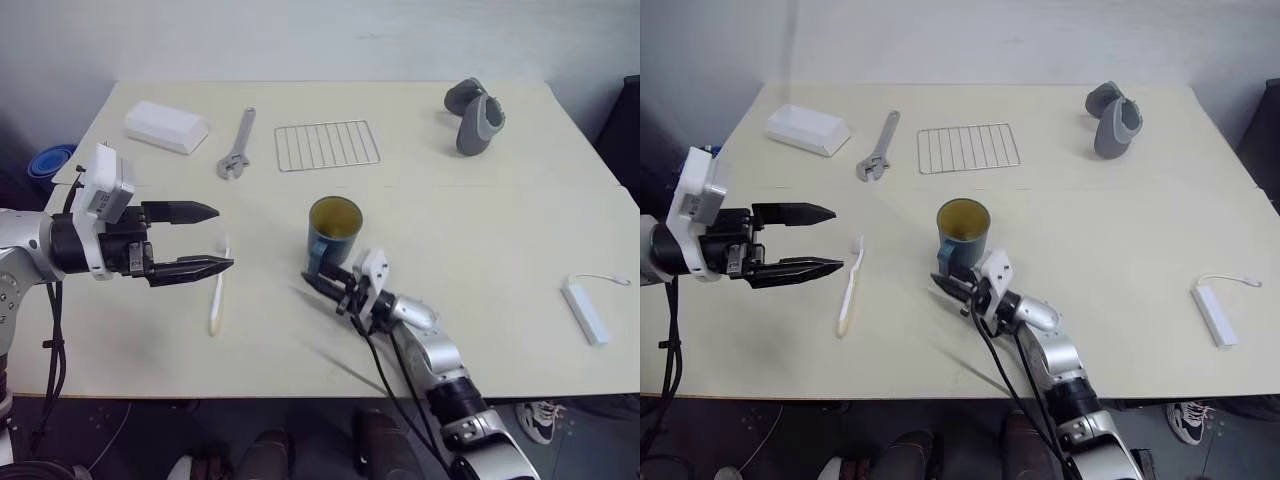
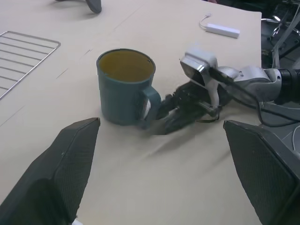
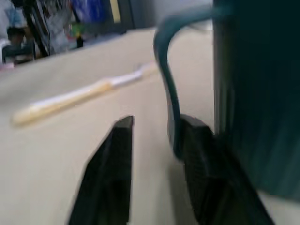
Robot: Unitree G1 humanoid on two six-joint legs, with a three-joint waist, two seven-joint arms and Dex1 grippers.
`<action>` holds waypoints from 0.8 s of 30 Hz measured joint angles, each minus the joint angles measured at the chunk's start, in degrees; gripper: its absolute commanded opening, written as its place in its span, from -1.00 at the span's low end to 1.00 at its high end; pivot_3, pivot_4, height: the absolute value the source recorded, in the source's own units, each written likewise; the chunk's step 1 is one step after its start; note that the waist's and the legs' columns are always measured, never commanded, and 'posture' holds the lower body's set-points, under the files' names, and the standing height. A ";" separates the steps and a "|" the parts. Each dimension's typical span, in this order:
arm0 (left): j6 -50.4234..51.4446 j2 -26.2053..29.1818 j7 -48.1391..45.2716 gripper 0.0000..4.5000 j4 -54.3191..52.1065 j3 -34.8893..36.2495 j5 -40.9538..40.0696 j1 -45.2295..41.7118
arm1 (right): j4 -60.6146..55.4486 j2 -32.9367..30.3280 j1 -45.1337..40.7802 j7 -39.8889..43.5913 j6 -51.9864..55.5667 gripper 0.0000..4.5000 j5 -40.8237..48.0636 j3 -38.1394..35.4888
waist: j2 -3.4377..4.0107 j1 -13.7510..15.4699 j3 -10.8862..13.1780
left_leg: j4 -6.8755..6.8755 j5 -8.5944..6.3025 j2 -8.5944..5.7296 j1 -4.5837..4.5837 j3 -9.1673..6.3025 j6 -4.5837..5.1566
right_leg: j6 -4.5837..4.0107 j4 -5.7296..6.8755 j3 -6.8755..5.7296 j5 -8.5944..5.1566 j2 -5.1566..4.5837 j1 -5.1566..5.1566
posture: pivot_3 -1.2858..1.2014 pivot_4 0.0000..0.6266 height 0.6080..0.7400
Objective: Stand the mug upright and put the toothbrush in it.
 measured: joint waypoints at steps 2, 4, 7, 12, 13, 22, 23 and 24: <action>-0.63 -0.67 0.02 1.00 0.50 -1.34 0.07 -0.82 | -2.45 -1.45 1.20 0.09 0.72 0.31 -0.80 0.77 | 0.00 -0.05 0.00 | -0.01 -0.01 0.03 0.00 0.01 -0.02 | -0.01 0.03 0.00 0.00 0.04 -0.03 | 0.03 -0.52 1.00; -0.91 -1.35 0.30 1.00 1.40 -2.41 0.08 -1.05 | -5.24 -3.64 2.29 -0.60 1.22 0.60 -2.51 1.20 | 0.01 0.01 0.01 | -0.01 -0.01 0.01 -0.02 0.03 -0.02 | -0.01 0.05 0.02 -0.01 0.02 -0.06 | 0.03 -0.52 1.00; -0.85 -2.29 1.49 1.00 1.39 -2.85 -0.02 -0.43 | -11.43 -8.36 4.21 -2.68 5.28 0.91 -4.33 0.65 | 0.02 0.22 0.01 | 0.00 -0.01 -0.01 -0.07 0.03 -0.01 | -0.01 0.03 0.03 -0.01 -0.01 -0.10 | 0.03 -0.52 1.00; 4.08 -3.95 7.81 1.00 -1.87 1.42 -2.21 6.10 | -28.09 -20.24 10.47 -3.09 16.84 0.91 -1.38 -6.85 | 0.04 0.80 0.03 | -0.04 -0.03 0.02 -0.16 0.05 0.02 | -0.01 -0.05 0.08 -0.01 -0.01 -0.14 | 0.03 -0.52 1.00; 6.07 -4.46 10.43 1.00 -3.19 3.15 -2.83 7.69 | -31.82 -22.72 12.09 -2.82 19.69 0.91 0.75 -9.18 | 0.04 0.95 0.03 | -0.04 -0.03 0.04 -0.17 0.05 0.02 | -0.01 -0.08 0.09 -0.01 0.00 -0.14 | 0.03 -0.52 1.00; 33.34 -15.04 38.03 1.00 -12.64 10.62 -5.03 11.42 | -53.65 -41.93 17.57 3.05 41.18 0.91 33.36 -32.70 | 0.02 3.04 0.03 | -0.01 -0.11 -0.03 0.16 0.08 0.21 | 0.02 -0.49 0.12 0.01 0.00 0.32 | 0.03 -0.52 1.00; 39.15 -20.48 42.85 1.00 -12.27 10.50 -3.89 7.31 | -53.98 -44.40 16.35 3.43 42.96 0.91 38.32 -35.61 | -0.04 3.30 0.03 | 0.00 -0.14 0.00 0.39 0.01 0.24 | 0.03 -0.65 0.01 0.03 0.03 0.70 | 0.03 -0.52 1.00; 42.07 -23.89 45.82 1.00 -12.24 9.83 -3.23 4.60 | -54.05 -45.87 14.52 3.44 43.93 0.91 41.26 -36.93 | -0.15 3.64 0.04 | 0.00 -0.16 -0.03 0.46 0.01 0.26 | 0.03 -0.66 0.00 0.03 0.02 0.79 | 0.03 -0.52 1.00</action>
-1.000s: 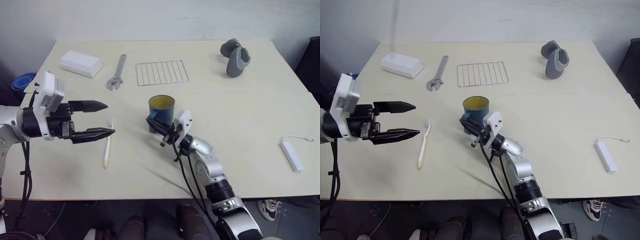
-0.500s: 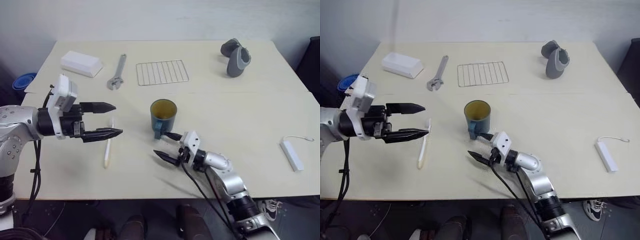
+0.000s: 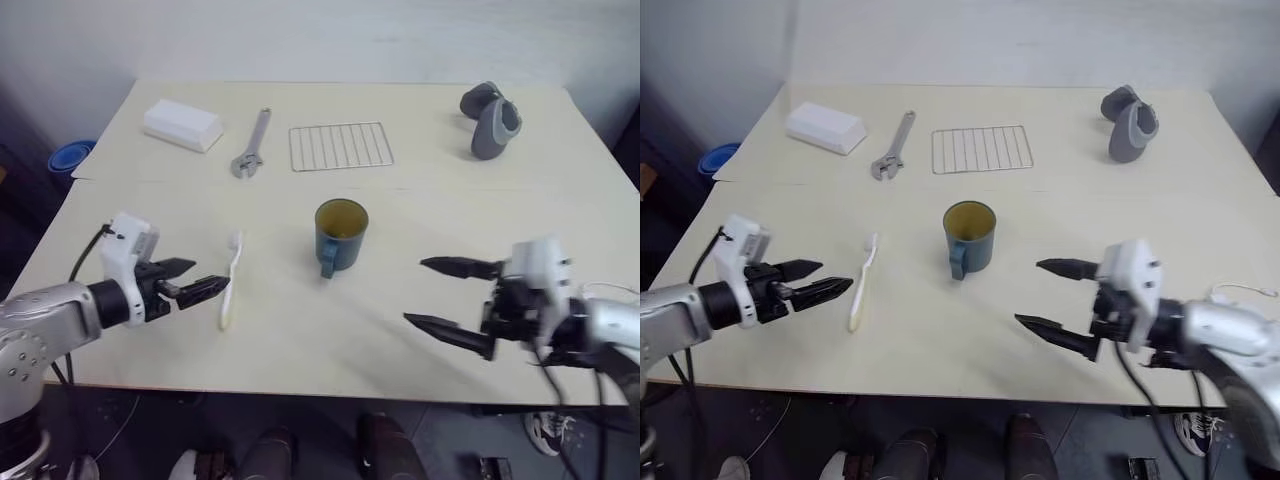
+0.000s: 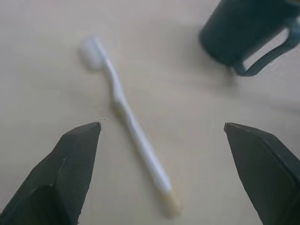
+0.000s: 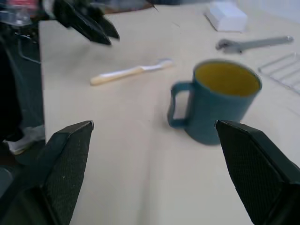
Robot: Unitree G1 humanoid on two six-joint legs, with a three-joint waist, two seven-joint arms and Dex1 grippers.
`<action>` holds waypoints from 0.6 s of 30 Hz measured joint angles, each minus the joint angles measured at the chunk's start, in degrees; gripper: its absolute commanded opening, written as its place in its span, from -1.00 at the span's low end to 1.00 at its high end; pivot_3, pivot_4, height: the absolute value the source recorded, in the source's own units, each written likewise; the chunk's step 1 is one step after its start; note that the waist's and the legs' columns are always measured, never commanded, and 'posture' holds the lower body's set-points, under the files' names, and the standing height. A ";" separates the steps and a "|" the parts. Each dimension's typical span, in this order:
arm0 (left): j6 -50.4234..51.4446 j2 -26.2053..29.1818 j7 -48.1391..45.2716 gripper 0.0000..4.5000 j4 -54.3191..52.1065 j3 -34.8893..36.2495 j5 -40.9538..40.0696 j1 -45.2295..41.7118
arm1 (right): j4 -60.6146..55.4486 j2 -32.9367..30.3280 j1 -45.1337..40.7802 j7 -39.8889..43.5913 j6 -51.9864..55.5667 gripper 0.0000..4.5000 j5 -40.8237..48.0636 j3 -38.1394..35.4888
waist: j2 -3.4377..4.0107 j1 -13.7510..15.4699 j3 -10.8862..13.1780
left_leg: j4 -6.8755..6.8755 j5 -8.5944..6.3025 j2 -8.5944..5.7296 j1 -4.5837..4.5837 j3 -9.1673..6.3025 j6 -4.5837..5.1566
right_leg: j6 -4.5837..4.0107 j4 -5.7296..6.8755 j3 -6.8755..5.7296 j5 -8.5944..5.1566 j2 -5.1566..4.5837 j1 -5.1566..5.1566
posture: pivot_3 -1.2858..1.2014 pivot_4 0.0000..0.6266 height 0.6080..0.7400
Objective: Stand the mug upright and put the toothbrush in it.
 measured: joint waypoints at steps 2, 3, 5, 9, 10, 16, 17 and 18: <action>3.36 -6.11 6.18 1.00 0.84 -1.97 1.85 -4.29 | 0.23 -2.75 -2.45 -0.09 1.72 0.91 4.51 -1.88 | -0.14 0.61 -0.07 | 0.01 -0.05 -0.01 0.05 0.01 0.01 | 0.02 -0.07 0.00 0.01 -0.02 0.07 | 0.03 -0.52 1.00; 3.59 -7.15 7.25 1.00 1.09 -2.43 2.14 -4.75 | 0.41 -3.10 -2.96 -0.10 1.86 0.91 5.08 -1.98 | -0.15 0.80 -0.07 | 0.00 -0.06 -0.01 0.06 0.03 0.02 | 0.02 -0.10 0.00 0.01 -0.02 0.07 | 0.03 -0.52 1.00; 4.36 -10.47 12.63 1.00 5.47 -5.17 3.29 -6.40 | 1.68 -4.34 -4.22 -0.11 2.37 0.91 6.29 -2.03 | -0.18 0.90 -0.06 | -0.01 -0.10 0.01 0.04 0.10 0.00 | 0.01 -0.09 0.02 0.01 -0.01 0.02 | 0.03 -0.52 1.00; 4.30 -9.45 17.08 1.00 9.42 -8.59 3.21 -9.26 | 3.46 -5.16 -5.06 -0.10 2.43 0.91 6.26 -2.02 | -0.19 0.94 -0.05 | -0.02 -0.11 0.04 0.06 0.14 -0.02 | 0.02 -0.11 0.03 0.01 -0.02 -0.01 | 0.03 -0.52 1.00; 4.26 -8.82 17.82 1.00 10.03 -9.65 2.84 -9.88 | 3.45 -5.24 -4.99 -0.09 2.43 0.91 6.32 -2.05 | -0.19 0.94 -0.05 | -0.01 -0.10 0.04 0.06 0.15 -0.02 | 0.01 -0.10 0.05 0.01 -0.02 -0.01 | 0.03 -0.52 1.00; 4.22 -8.05 20.57 0.63 14.93 -13.09 2.77 -13.88 | 2.82 -5.85 -3.86 -1.14 1.81 0.92 3.42 -2.02 | -0.13 1.10 -0.08 | 0.02 -0.08 -0.03 0.16 0.15 -0.05 | 0.01 -0.01 0.06 0.01 -0.08 0.06 | 0.03 -0.52 1.00; 4.19 -8.12 21.04 0.50 16.38 -13.00 2.90 -14.73 | 2.71 -6.09 -3.33 -1.28 1.62 0.92 2.12 -2.02 | -0.13 1.11 -0.09 | 0.02 -0.08 -0.03 0.16 0.14 -0.05 | 0.02 -0.02 0.06 0.01 -0.08 0.06 | 0.03 -0.52 1.00; 4.15 -8.19 21.59 0.35 17.50 -12.87 3.01 -15.33 | 2.48 -6.11 -2.75 -1.56 1.52 0.92 1.16 -2.05 | -0.13 1.12 -0.09 | 0.02 -0.08 -0.04 0.16 0.15 -0.05 | 0.02 -0.02 0.06 0.01 -0.08 0.06 | 0.03 -0.52 1.00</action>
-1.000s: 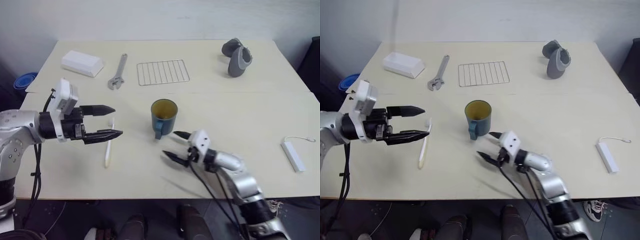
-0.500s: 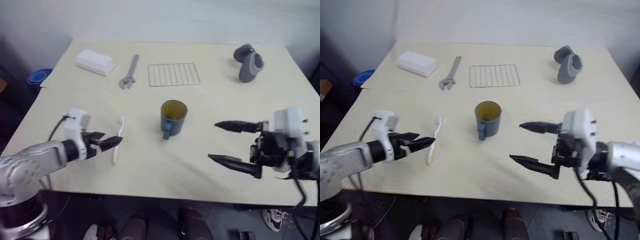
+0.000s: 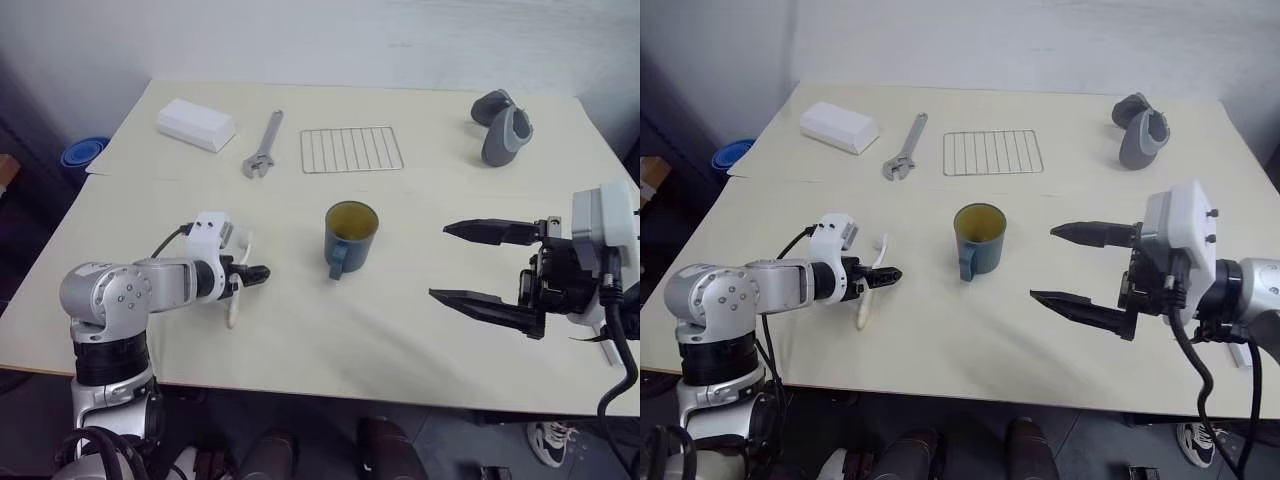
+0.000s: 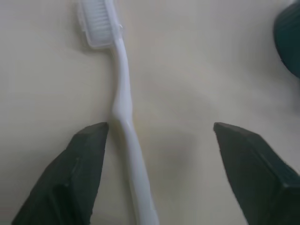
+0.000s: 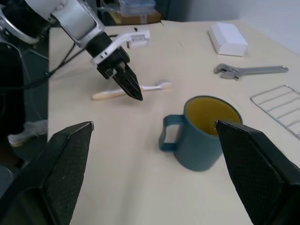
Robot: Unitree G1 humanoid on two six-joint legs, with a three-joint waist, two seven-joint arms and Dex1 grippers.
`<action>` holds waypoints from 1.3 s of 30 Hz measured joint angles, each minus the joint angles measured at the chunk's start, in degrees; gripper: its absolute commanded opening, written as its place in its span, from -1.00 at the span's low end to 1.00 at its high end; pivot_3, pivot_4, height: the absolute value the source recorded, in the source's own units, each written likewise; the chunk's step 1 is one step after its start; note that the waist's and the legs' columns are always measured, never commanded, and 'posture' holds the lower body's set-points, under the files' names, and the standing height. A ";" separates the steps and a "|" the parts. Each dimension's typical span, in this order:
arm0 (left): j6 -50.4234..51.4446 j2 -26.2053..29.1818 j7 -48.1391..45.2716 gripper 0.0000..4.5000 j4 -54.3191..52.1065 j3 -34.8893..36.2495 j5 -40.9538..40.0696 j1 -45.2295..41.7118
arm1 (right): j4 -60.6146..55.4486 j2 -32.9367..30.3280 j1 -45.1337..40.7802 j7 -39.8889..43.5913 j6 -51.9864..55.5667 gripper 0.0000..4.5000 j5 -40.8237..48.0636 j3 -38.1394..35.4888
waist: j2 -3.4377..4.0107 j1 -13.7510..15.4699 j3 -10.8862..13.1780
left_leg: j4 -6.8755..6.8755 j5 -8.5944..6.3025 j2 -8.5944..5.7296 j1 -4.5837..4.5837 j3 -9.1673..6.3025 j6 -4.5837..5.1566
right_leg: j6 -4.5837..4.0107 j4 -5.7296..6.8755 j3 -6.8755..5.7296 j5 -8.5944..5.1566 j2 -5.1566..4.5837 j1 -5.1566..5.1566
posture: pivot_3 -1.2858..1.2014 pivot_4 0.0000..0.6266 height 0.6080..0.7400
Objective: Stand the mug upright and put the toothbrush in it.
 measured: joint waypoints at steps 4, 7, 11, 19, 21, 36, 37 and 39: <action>-0.27 -0.33 2.03 -0.17 2.92 1.37 0.00 -1.04 | -0.40 0.00 1.12 -0.71 -0.39 0.92 -1.88 -0.23 | 0.01 0.00 -0.01 | 0.00 0.01 -0.01 0.02 0.00 -0.01 | 0.00 0.02 0.00 0.00 -0.02 0.01 | 0.03 -0.52 1.00; -0.24 -0.40 3.68 -0.58 4.47 2.19 0.01 -1.72 | -0.45 0.00 1.64 -1.11 -1.28 0.92 -3.37 -0.60 | 0.01 -0.01 -0.01 | 0.00 0.01 -0.01 0.02 0.00 -0.01 | 0.00 0.02 0.00 0.00 -0.02 0.00 | 0.03 -0.52 1.00; -0.28 -0.43 4.26 -0.91 5.33 2.26 -0.04 -2.08 | -0.48 0.01 3.64 -1.99 -1.28 0.96 -4.46 -1.69 | 0.01 0.00 -0.01 | 0.00 0.01 -0.01 0.01 0.00 -0.01 | 0.00 0.02 0.00 0.00 -0.02 0.00 | 0.03 -0.52 1.00; -2.49 -3.41 -0.10 -0.91 13.91 7.49 2.66 -8.37 | -2.08 0.14 8.47 -4.06 0.42 1.00 -3.17 -5.91 | -0.12 0.04 0.08 | 0.00 0.02 -0.02 -0.03 0.00 -0.02 | 0.00 0.03 -0.04 0.00 0.00 -0.03 | 0.03 -0.52 1.00; -8.03 -3.52 -3.98 -0.91 16.91 8.61 2.56 -13.05 | -2.88 0.52 8.48 -5.28 0.85 1.00 -1.14 -7.70 | -0.32 0.01 0.19 | 0.01 0.04 0.01 -0.15 -0.07 -0.07 | 0.00 -0.02 -0.11 0.00 0.03 -0.09 | 0.03 -0.52 1.00; -46.99 -9.08 -36.09 -0.91 21.38 -10.28 8.96 -24.70 | -5.80 1.82 12.43 -11.02 1.67 1.00 1.71 -11.82 | -0.33 -0.14 0.20 | -0.05 0.01 -0.01 -0.21 0.01 0.00 | 0.10 -0.09 -0.12 0.05 0.00 -0.08 | 0.03 -0.52 1.00; -48.21 -9.63 -36.59 -0.91 21.33 -11.48 9.74 -24.09 | -5.80 1.99 12.51 -11.38 1.67 1.00 1.73 -11.86 | -0.33 -0.11 0.20 | -0.03 0.02 -0.01 -0.21 0.01 0.00 | 0.10 -0.13 -0.12 0.05 -0.01 -0.09 | 0.03 -0.52 1.00; -52.30 -10.81 -37.51 -0.91 21.44 -14.12 12.52 -23.28 | -6.03 2.41 13.00 -12.33 1.67 1.00 2.05 -12.52 | -0.33 -0.04 0.21 | -0.03 0.02 -0.01 -0.22 0.01 0.02 | 0.10 -0.22 -0.12 0.06 0.00 -0.09 | 0.03 -0.52 1.00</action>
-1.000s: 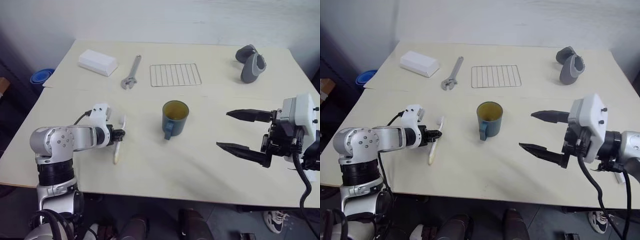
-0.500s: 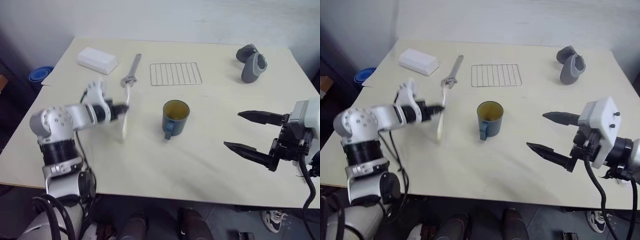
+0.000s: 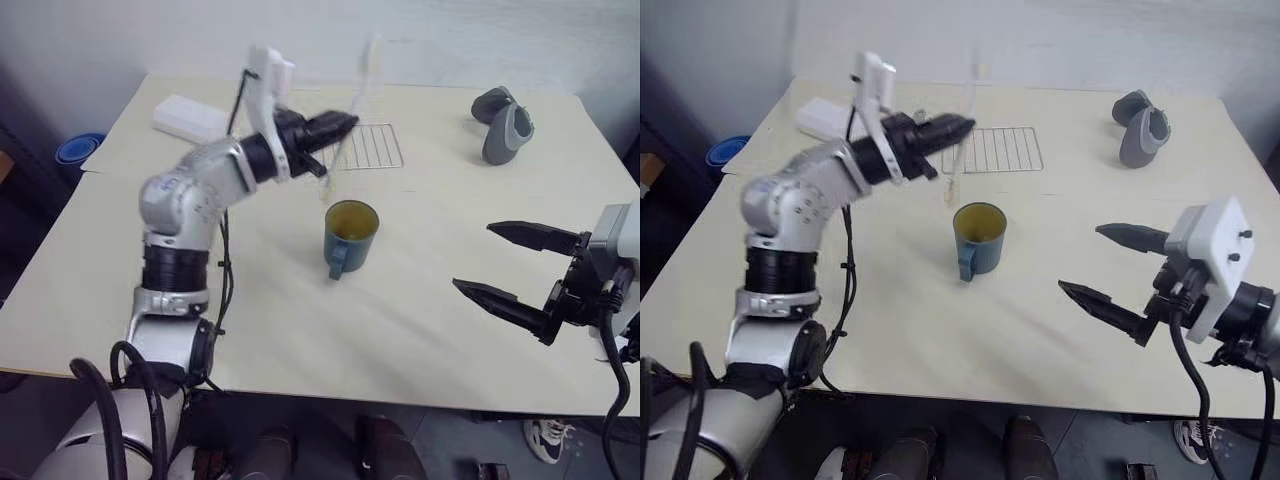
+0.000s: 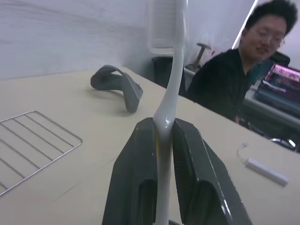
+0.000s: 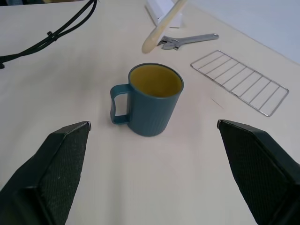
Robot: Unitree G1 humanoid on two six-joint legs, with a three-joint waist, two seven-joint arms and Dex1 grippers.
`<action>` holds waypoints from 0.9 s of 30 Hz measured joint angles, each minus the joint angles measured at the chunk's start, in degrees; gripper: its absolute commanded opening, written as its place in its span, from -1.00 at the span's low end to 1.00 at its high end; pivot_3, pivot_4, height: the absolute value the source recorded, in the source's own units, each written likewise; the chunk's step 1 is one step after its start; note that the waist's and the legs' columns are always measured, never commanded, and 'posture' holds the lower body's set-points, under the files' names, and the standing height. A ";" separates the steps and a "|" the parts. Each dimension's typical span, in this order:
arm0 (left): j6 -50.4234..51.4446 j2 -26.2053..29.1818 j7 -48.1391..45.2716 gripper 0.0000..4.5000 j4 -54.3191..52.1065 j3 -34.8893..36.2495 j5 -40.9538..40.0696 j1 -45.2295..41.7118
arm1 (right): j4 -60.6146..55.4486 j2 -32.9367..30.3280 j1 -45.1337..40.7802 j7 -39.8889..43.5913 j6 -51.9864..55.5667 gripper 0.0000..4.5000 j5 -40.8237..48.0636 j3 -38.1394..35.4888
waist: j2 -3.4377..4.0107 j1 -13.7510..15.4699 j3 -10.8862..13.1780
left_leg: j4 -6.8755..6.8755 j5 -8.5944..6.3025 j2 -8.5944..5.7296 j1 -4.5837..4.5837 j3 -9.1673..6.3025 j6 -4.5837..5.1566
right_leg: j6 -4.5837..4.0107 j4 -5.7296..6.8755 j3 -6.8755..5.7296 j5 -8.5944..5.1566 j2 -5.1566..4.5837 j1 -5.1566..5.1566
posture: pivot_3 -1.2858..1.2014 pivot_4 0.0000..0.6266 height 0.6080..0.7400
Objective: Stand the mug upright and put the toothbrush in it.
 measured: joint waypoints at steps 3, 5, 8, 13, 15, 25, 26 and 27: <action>-6.61 -0.49 -1.99 -0.91 0.05 -2.54 3.85 0.69 | -0.78 0.44 1.06 -0.99 -0.06 1.00 0.17 -1.08 | 0.00 -0.07 0.00 | -0.01 0.00 0.01 0.00 0.01 0.00 | 0.00 -0.02 0.00 0.00 0.01 0.00 | 0.03 -0.52 1.00; -10.91 -0.90 -3.56 -0.91 0.06 -4.06 5.93 2.05 | -1.29 0.88 1.65 -1.34 -0.11 1.00 0.41 -1.08 | 0.01 -0.01 0.00 | -0.01 0.00 0.00 0.01 0.02 0.01 | 0.00 -0.01 0.01 0.00 0.01 0.00 | 0.03 -0.52 1.00; -14.58 -2.99 -4.26 -0.76 0.53 -4.66 7.17 3.87 | -1.91 1.03 1.88 -1.97 -0.27 1.00 0.43 -1.08 | 0.00 0.10 0.00 | 0.00 0.01 0.00 0.00 0.01 0.04 | 0.04 -0.06 0.01 0.02 0.00 0.02 | 0.03 -0.52 1.00; -13.04 -4.56 -4.09 -0.15 1.49 -3.51 6.14 5.60 | -1.93 1.32 2.24 -2.23 -0.39 1.00 0.27 -1.08 | 0.00 -0.04 0.00 | 0.00 0.01 0.01 0.00 0.01 0.06 | 0.05 -0.03 0.01 0.03 0.02 0.02 | 0.03 -0.52 1.00; -10.92 -4.60 -4.09 0.13 1.37 -1.91 4.38 6.42 | -1.80 1.32 2.24 -2.21 -0.53 1.00 -0.02 -1.07 | 0.00 -0.06 0.00 | 0.00 0.01 0.01 0.00 0.01 0.06 | 0.05 -0.02 0.01 0.03 0.03 0.02 | 0.03 -0.52 1.00; -0.21 25.58 -27.27 0.56 -4.94 4.50 -4.92 8.14 | 5.59 -0.48 3.64 6.13 -3.19 1.00 -6.12 -0.72 | 0.14 -1.00 0.04 | -0.05 0.01 0.07 0.08 0.03 0.05 | 0.03 0.10 0.05 0.02 0.12 0.02 | 0.03 -0.52 1.00; -1.35 29.55 -30.69 0.56 -4.90 4.45 -4.26 8.29 | 6.76 -0.89 3.65 7.43 -3.77 1.00 -6.80 -0.69 | 0.15 -1.08 0.05 | -0.07 0.01 0.07 0.07 0.02 0.05 | 0.03 -0.06 0.04 0.02 0.12 0.03 | 0.03 -0.52 1.00; -2.82 33.19 -34.31 0.56 -4.80 4.57 -3.23 8.42 | 8.04 -1.13 3.51 8.71 -4.26 1.00 -7.81 -0.53 | 0.18 -1.08 0.03 | -0.09 0.01 0.07 0.11 -0.01 0.05 | 0.03 -0.14 0.02 0.02 0.11 0.12 | 0.03 -0.52 1.00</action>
